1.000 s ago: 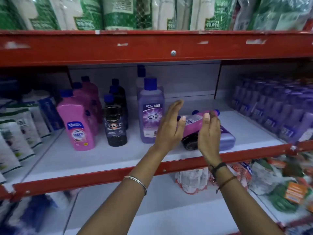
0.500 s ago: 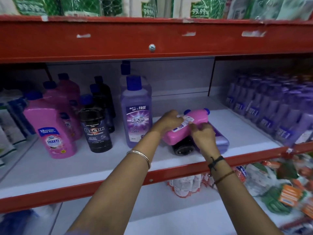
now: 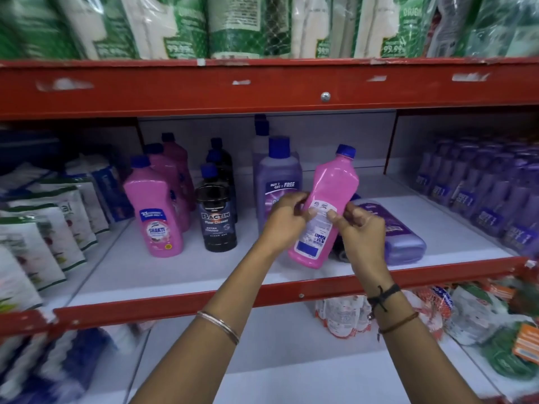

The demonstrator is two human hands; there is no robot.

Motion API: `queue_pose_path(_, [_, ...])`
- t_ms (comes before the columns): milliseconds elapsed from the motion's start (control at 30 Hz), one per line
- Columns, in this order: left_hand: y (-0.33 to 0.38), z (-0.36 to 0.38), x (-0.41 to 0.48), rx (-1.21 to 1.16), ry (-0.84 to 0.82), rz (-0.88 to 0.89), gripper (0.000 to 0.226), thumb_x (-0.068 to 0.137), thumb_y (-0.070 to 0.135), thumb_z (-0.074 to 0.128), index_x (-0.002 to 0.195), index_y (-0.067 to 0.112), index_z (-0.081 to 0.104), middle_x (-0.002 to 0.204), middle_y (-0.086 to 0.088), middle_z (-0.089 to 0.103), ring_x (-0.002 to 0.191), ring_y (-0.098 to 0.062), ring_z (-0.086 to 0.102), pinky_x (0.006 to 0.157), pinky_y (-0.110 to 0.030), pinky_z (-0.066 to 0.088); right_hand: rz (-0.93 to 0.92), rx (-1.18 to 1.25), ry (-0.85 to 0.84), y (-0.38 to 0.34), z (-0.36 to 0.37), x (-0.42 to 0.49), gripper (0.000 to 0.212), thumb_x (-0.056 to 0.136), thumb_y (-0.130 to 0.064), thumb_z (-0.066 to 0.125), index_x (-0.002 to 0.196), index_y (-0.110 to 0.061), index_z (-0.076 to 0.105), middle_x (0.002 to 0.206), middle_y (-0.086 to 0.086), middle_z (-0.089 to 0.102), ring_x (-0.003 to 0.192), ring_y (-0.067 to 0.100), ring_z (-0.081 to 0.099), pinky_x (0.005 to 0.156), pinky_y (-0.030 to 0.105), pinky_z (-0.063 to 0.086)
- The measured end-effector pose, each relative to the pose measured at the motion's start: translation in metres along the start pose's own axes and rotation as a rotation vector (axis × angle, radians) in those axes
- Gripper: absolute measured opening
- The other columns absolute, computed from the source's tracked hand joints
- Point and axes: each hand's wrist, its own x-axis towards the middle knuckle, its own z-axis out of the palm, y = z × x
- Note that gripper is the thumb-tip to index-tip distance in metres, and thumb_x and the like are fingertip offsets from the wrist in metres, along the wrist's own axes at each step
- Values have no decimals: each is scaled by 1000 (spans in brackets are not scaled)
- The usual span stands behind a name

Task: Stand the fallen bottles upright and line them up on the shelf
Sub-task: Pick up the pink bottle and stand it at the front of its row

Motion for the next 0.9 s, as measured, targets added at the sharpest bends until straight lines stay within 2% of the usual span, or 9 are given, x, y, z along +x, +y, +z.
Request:
queue_pose_path(67, [-4, -17, -17, -17, 46, 16, 31, 88, 11, 57, 119, 11, 59, 107, -3, 66, 90, -17, 66, 74, -21, 53, -17, 54, -38, -5, 17, -16, 30, 81, -8, 67, 110, -16, 67, 98, 5, 73, 85, 19, 72, 78, 34, 59])
queue_pose_path(167, [-12, -46, -40, -2, 119, 32, 37, 88, 9, 57, 125, 13, 57, 114, -6, 68, 94, -17, 66, 79, -25, 54, -52, 98, -100, -11, 46, -38, 33, 82, -5, 66, 113, -18, 64, 99, 0, 72, 83, 8, 71, 74, 21, 57])
queue_pose_path(267, [-21, -74, -61, -48, 195, 51, 40, 87, 2, 55, 125, 11, 57, 114, -6, 68, 95, -16, 66, 82, -22, 55, -74, 109, -170, -15, 75, -54, 27, 83, -4, 65, 103, -22, 66, 94, -3, 72, 80, 5, 70, 76, 24, 59])
queue_pose_path(333, [-29, -95, -76, -57, 252, 64, 41, 87, 1, 55, 126, 12, 56, 109, -2, 68, 92, -13, 66, 79, -16, 54, -81, 129, -215, -18, 98, -64, 28, 83, -4, 64, 107, -17, 66, 98, 2, 72, 82, 7, 71, 78, 25, 58])
queue_pose_path(433, [-40, -125, -93, -82, 334, 49, 38, 88, 5, 56, 125, 13, 56, 108, -1, 68, 92, -13, 67, 82, -24, 56, -108, 129, -280, -21, 132, -75, 33, 84, -6, 64, 115, -15, 63, 103, 2, 72, 88, 11, 72, 78, 25, 58])
queue_pose_path(600, [-62, -173, -110, -67, 490, 19, 41, 85, 3, 59, 126, 11, 56, 108, -1, 66, 87, -6, 64, 75, -10, 54, -84, 161, -387, -22, 186, -88, 38, 82, -2, 64, 119, -14, 62, 105, 1, 71, 96, 17, 70, 87, 33, 56])
queue_pose_path(667, [-70, -189, -115, -63, 535, 17, 43, 85, 3, 60, 127, 11, 56, 109, -2, 66, 87, -9, 64, 79, -16, 55, -69, 177, -422, -20, 205, -91, 40, 83, -1, 64, 120, -14, 61, 108, -1, 69, 96, 10, 69, 87, 29, 56])
queue_pose_path(800, [-81, -210, -122, -21, 582, 40, 43, 83, 4, 62, 126, 10, 56, 112, -1, 66, 90, -9, 63, 78, -10, 51, -88, 201, -463, -17, 230, -98, 41, 83, -2, 64, 117, -24, 58, 107, -7, 68, 91, -2, 68, 80, 17, 54])
queue_pose_path(900, [-89, -219, -128, -28, 595, 53, 42, 82, 8, 65, 122, 15, 56, 109, 4, 64, 95, -8, 62, 81, -19, 51, -88, 194, -459, -11, 242, -100, 44, 83, -6, 65, 124, -18, 56, 109, -10, 66, 92, -5, 67, 76, 12, 52])
